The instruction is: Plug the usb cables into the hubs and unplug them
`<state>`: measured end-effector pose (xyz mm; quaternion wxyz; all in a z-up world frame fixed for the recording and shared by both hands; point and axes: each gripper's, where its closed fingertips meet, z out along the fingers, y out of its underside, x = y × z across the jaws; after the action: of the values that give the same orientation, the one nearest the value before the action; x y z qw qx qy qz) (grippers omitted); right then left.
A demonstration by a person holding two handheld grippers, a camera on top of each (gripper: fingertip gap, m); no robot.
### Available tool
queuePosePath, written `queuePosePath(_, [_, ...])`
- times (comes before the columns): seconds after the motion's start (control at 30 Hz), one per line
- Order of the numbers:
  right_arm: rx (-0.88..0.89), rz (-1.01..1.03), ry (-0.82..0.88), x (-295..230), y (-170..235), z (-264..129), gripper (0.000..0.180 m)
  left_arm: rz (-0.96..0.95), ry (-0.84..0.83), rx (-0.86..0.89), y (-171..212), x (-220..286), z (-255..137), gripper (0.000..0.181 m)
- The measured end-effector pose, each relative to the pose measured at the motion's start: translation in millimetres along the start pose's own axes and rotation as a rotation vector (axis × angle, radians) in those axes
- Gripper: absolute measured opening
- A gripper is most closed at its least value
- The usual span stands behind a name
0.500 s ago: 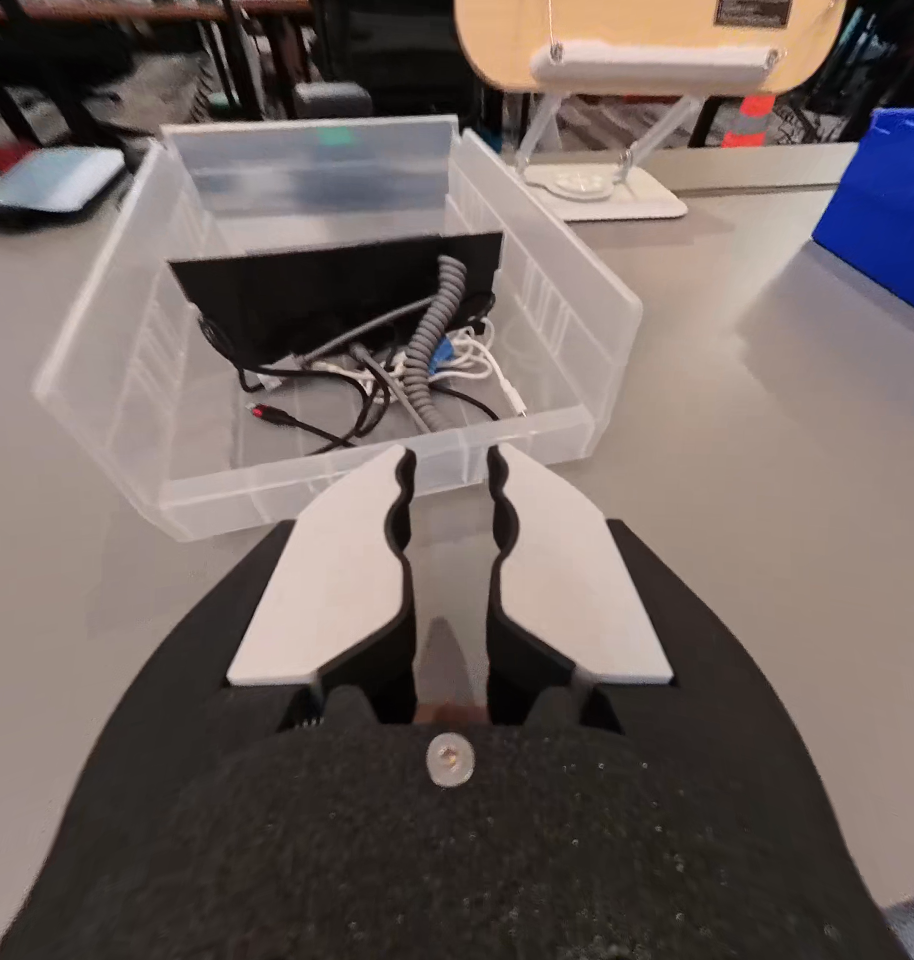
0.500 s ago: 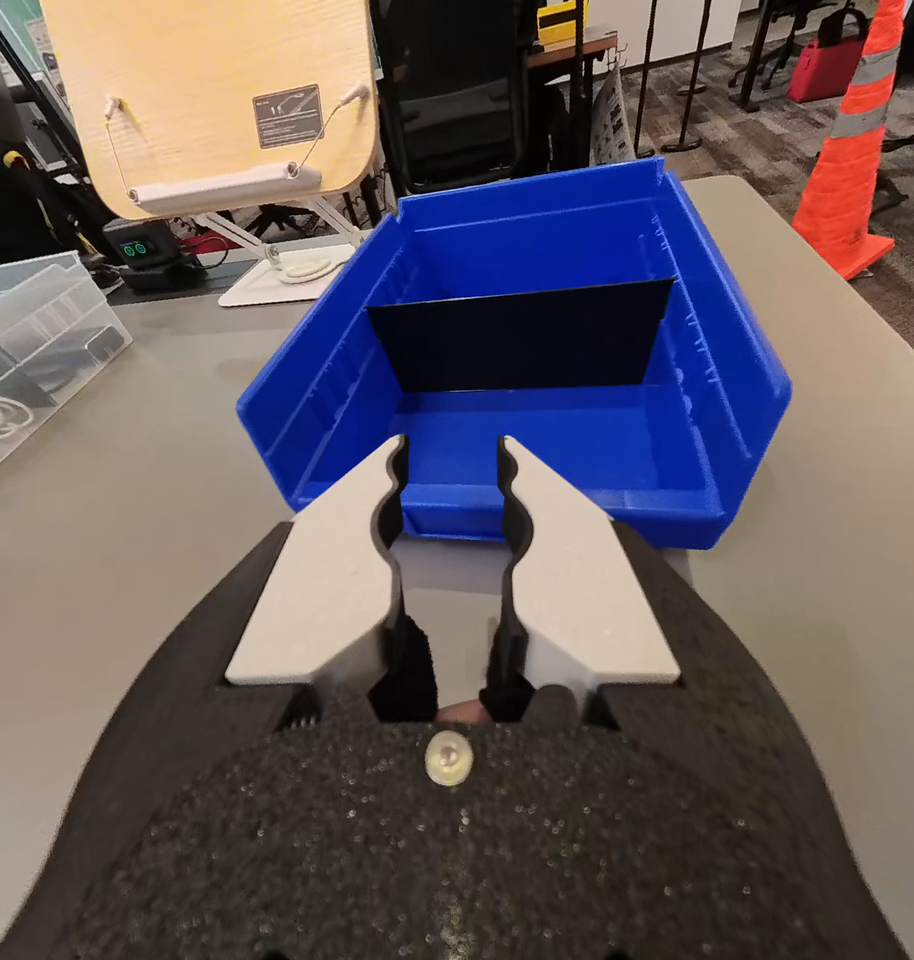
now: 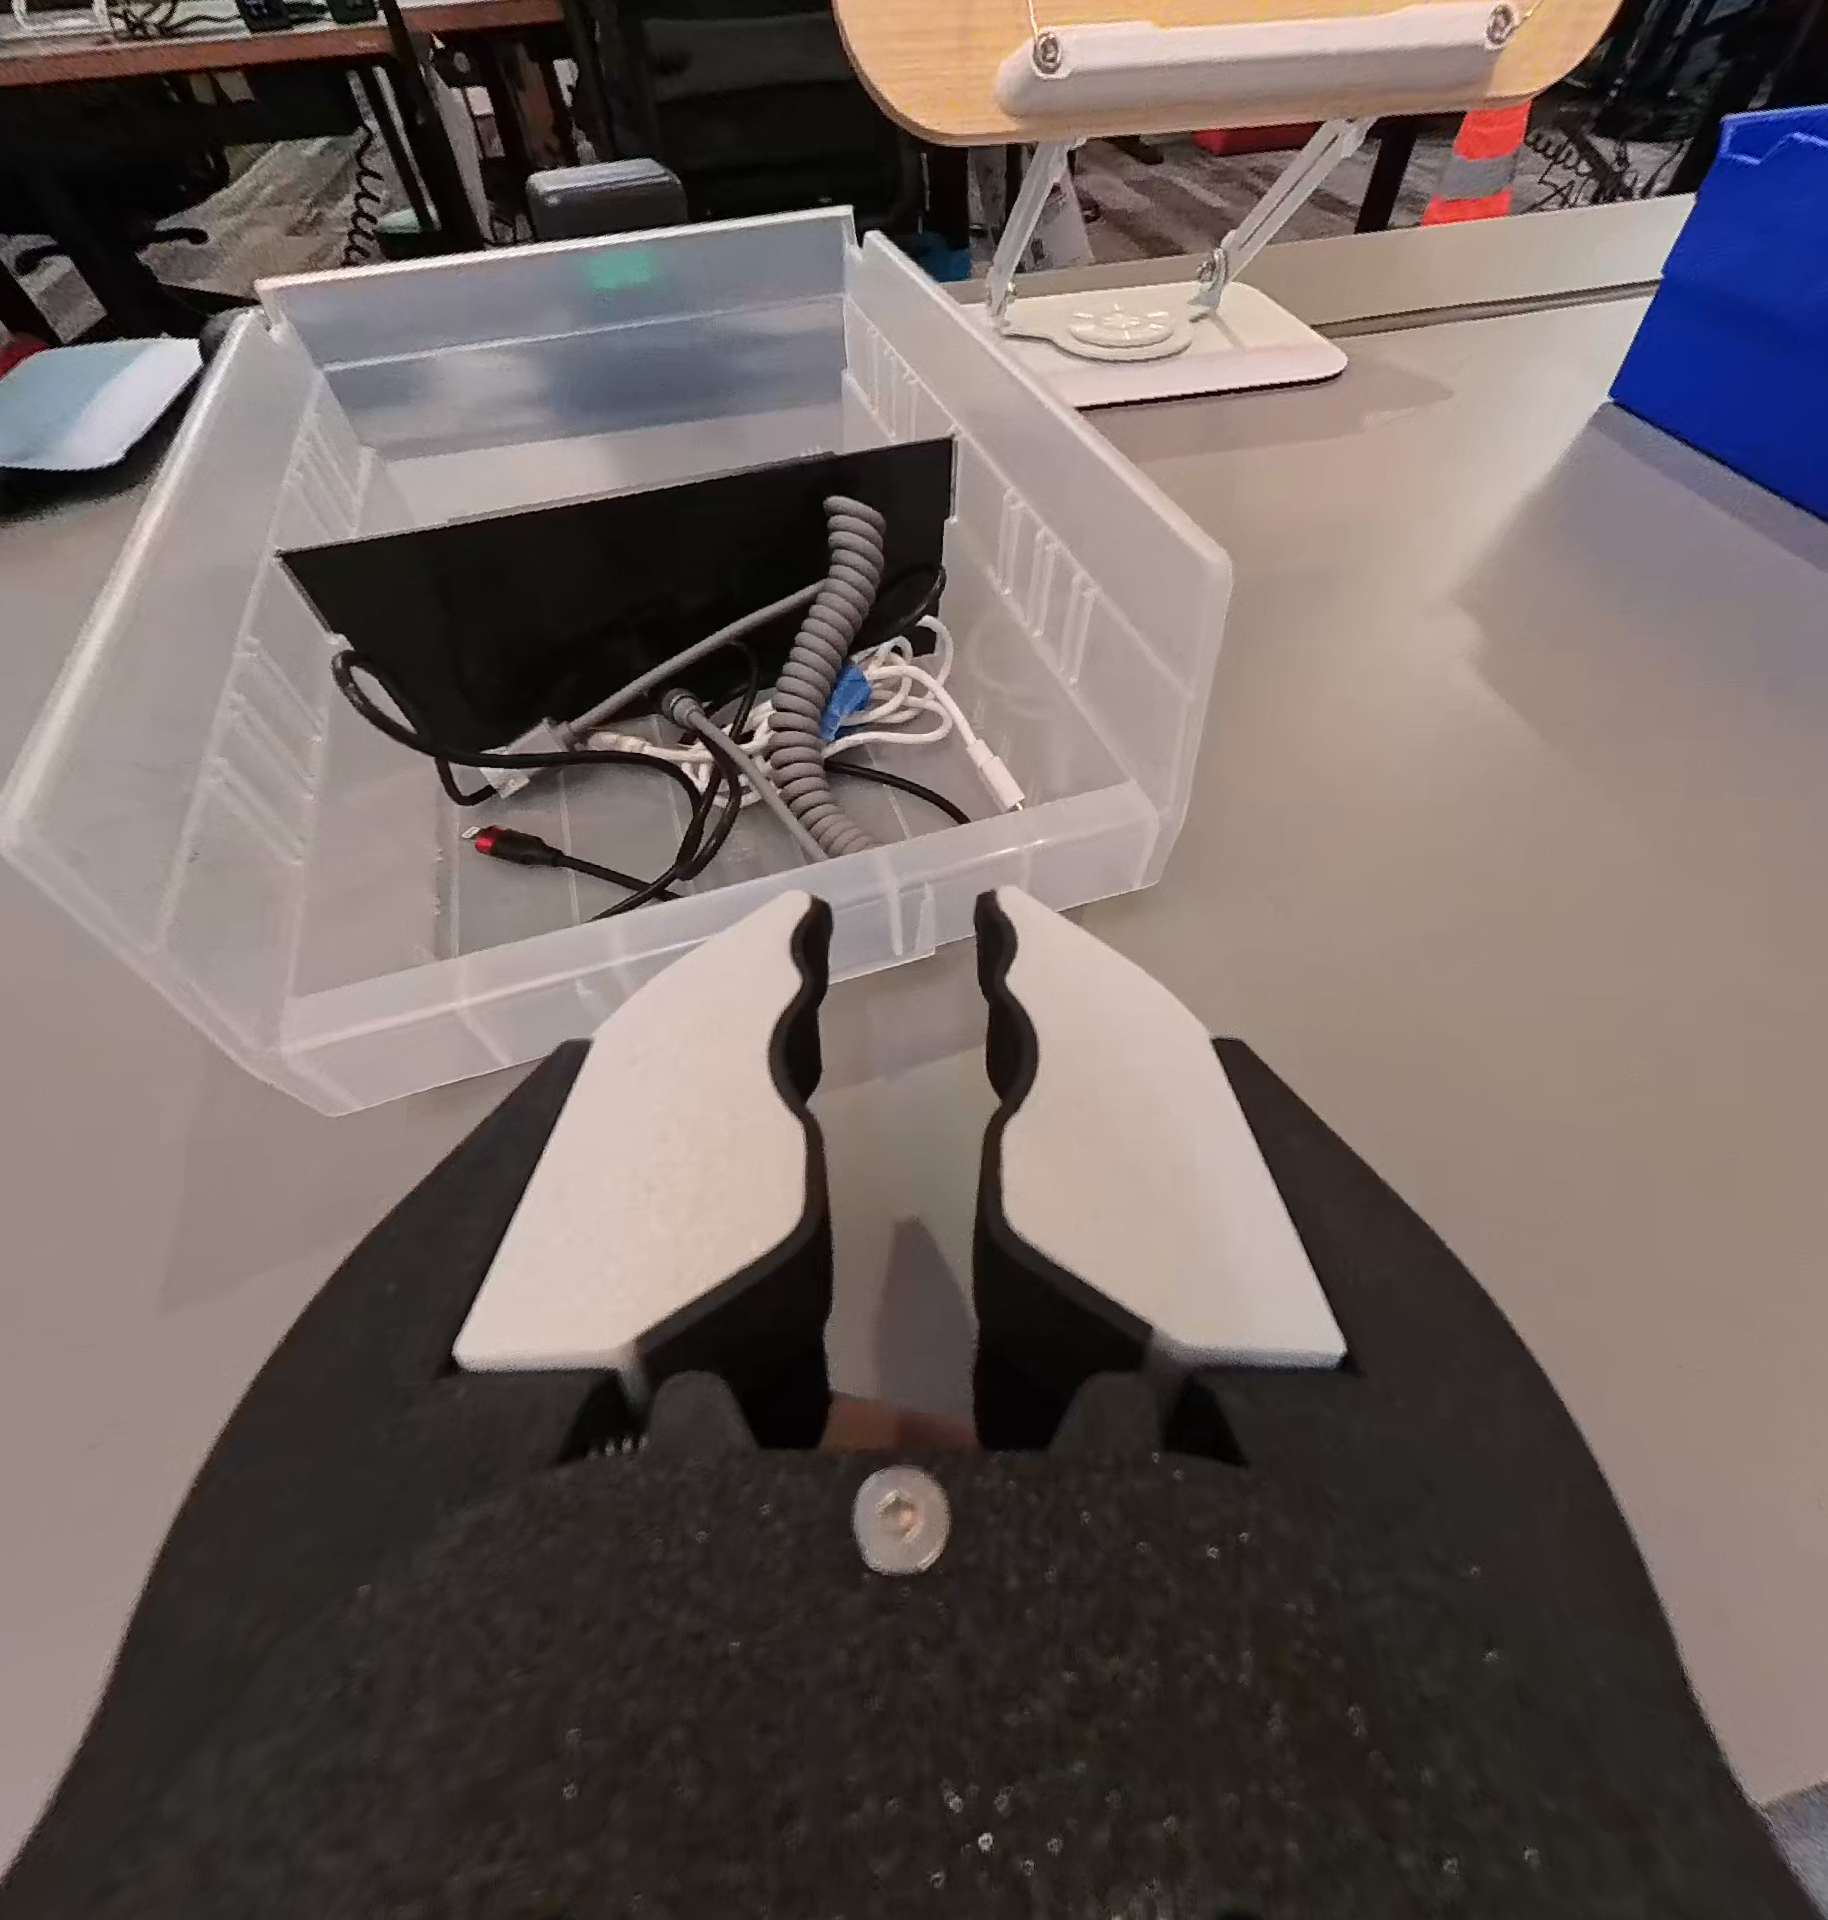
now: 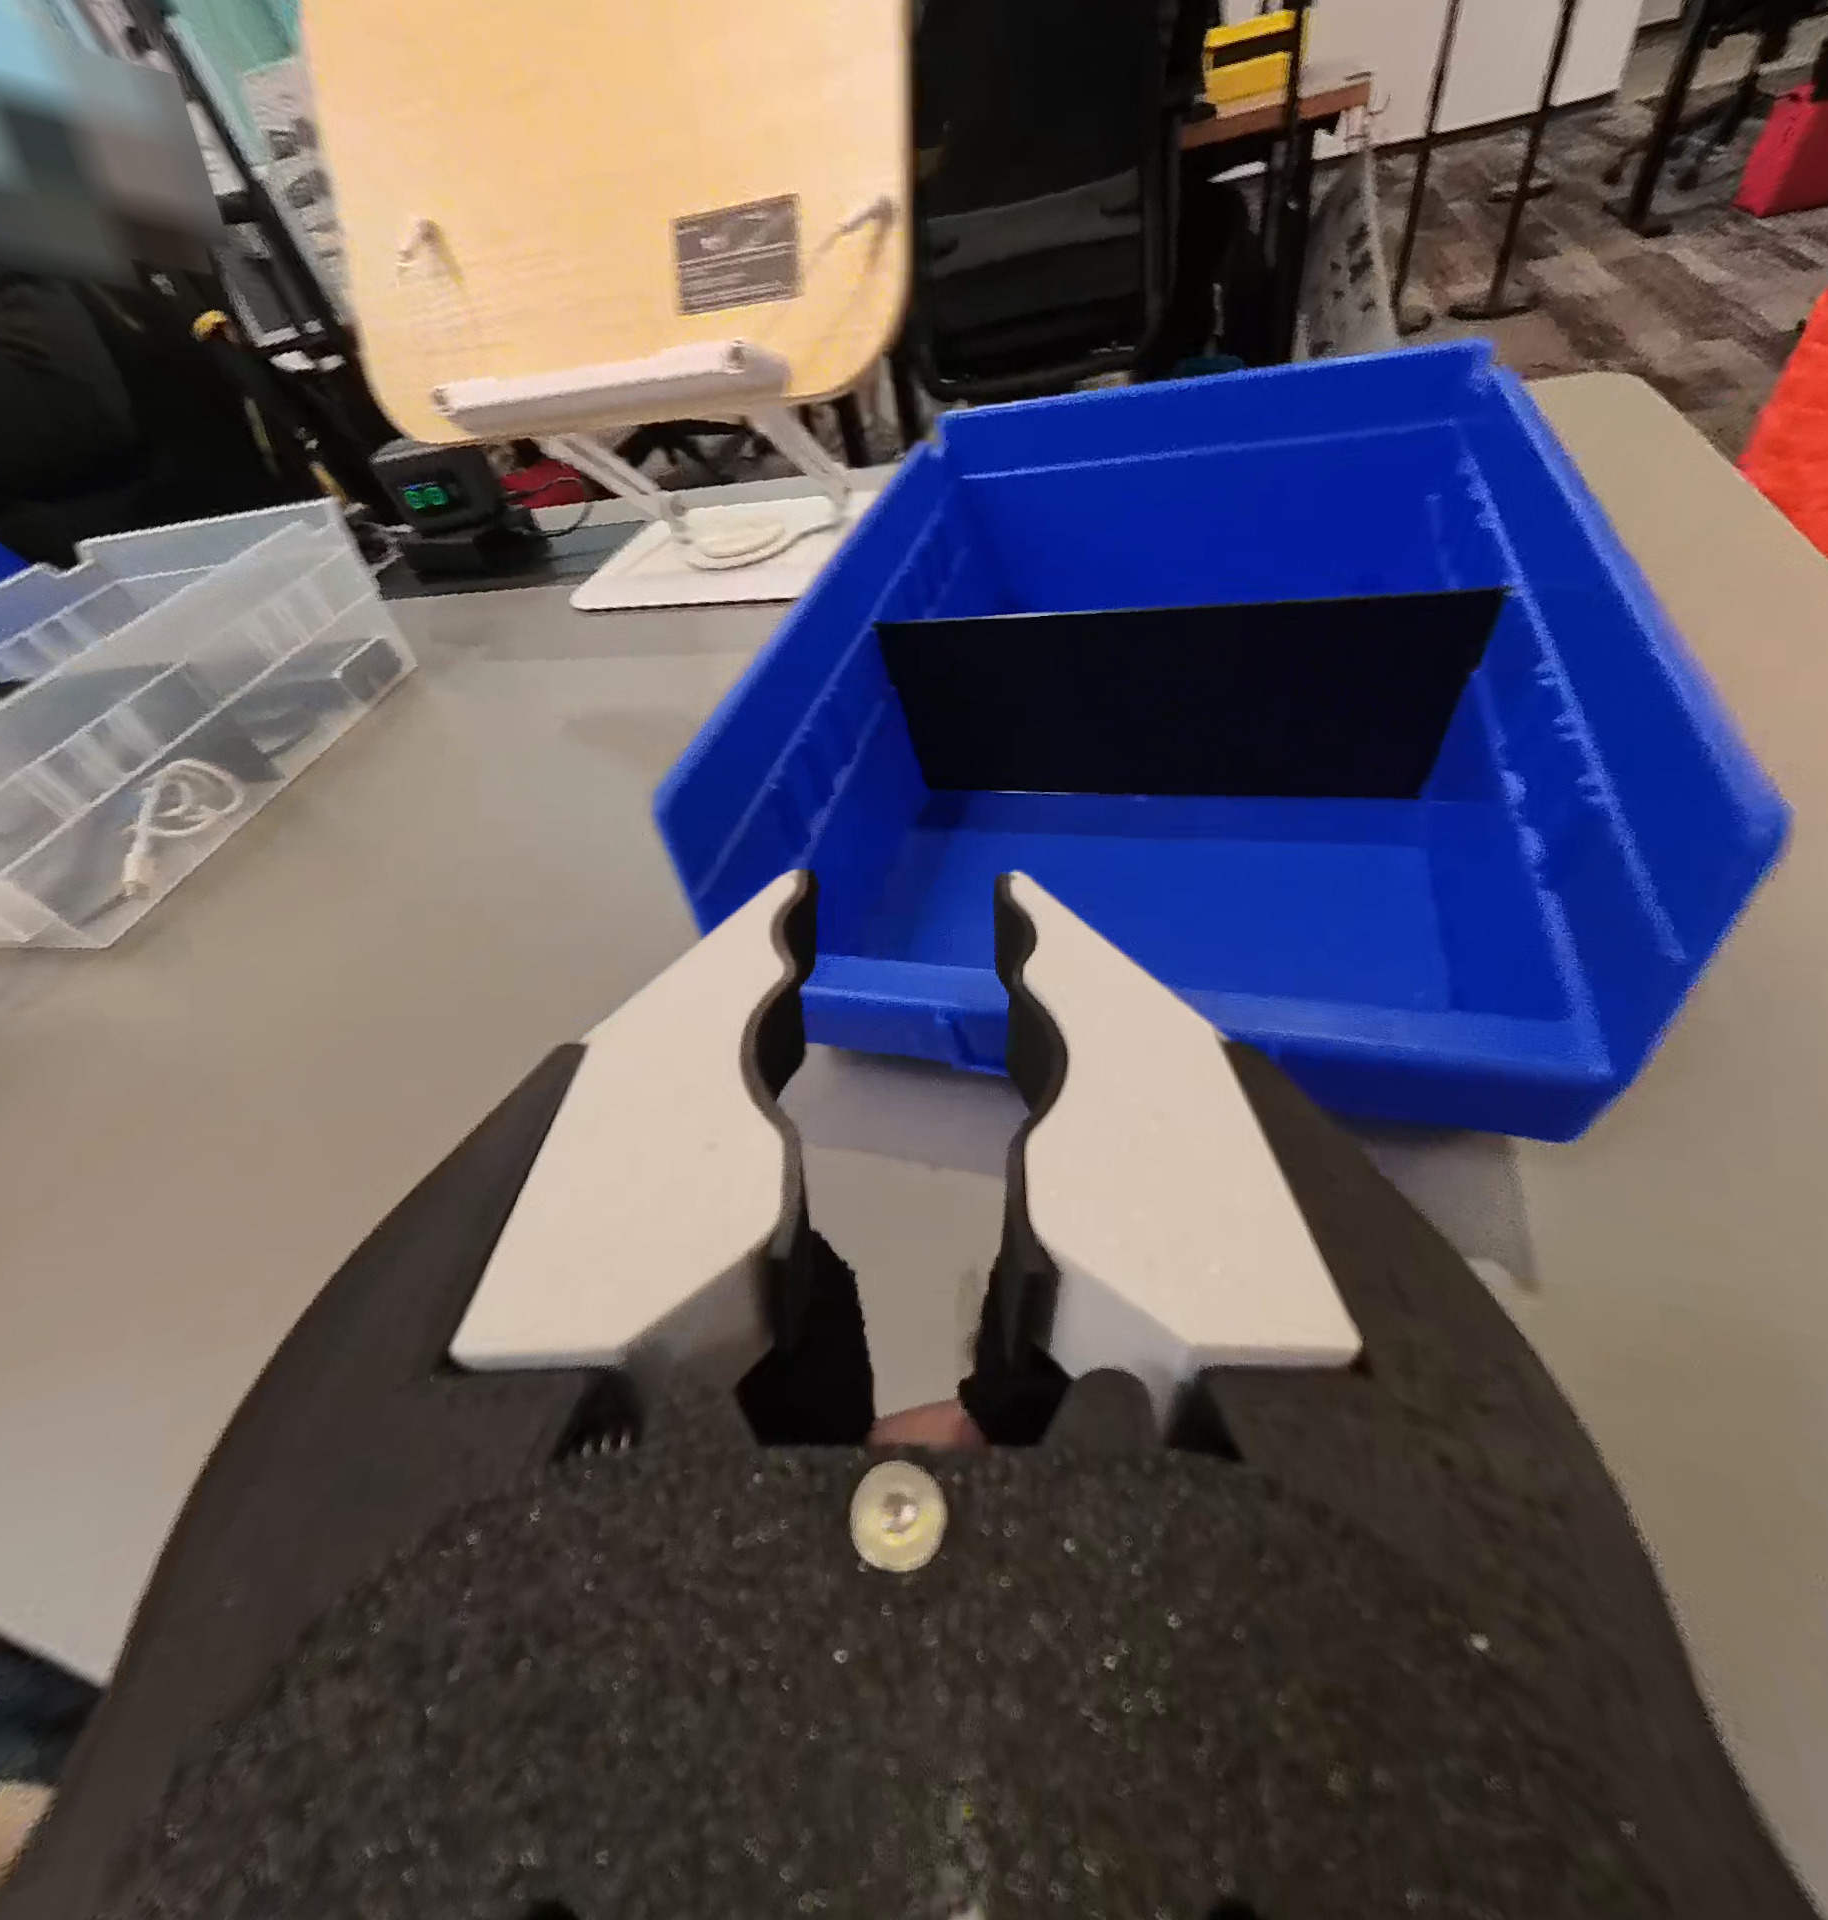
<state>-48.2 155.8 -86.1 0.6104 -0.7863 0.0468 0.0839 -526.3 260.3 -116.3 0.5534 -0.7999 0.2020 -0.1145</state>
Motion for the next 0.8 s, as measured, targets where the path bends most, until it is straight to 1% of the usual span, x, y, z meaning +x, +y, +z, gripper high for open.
queuePosePath(0.1, [-0.009, -0.054, -0.104, -33.6, 5.7, 4.1, 0.033, 0.025, 0.047, 0.002, 0.4, 10.2, 0.6, 0.027])
queuePosePath(0.23, [-0.041, -0.049, -0.201, -61.3, 17.2, 8.3, 0.033, 0.038, 0.107, 0.025, -3.3, 23.3, 0.1, 0.03])
queuePosePath(0.43, [-0.032, -0.102, -0.19, -63.8, 14.7, 6.8, 0.033, 0.062, 0.116, 0.001, -0.1, 28.6, 5.9, 0.032])
queuePosePath(0.6, [-0.021, -0.096, -0.211, -67.0, 12.1, 4.7, 0.033, 0.018, 0.185, 0.022, -6.5, 43.8, 6.4, 0.031])
queuePosePath(0.7, [-0.034, -0.1, -0.223, -69.5, 16.2, 6.5, 0.033, -0.03, 0.214, -0.009, -5.5, 50.6, 7.8, 0.031])
queuePosePath(0.8, [-0.053, -0.093, -0.234, -70.1, 21.3, 10.0, 0.034, 0.001, 0.187, -0.059, -1.3, 48.7, 13.9, 0.031])
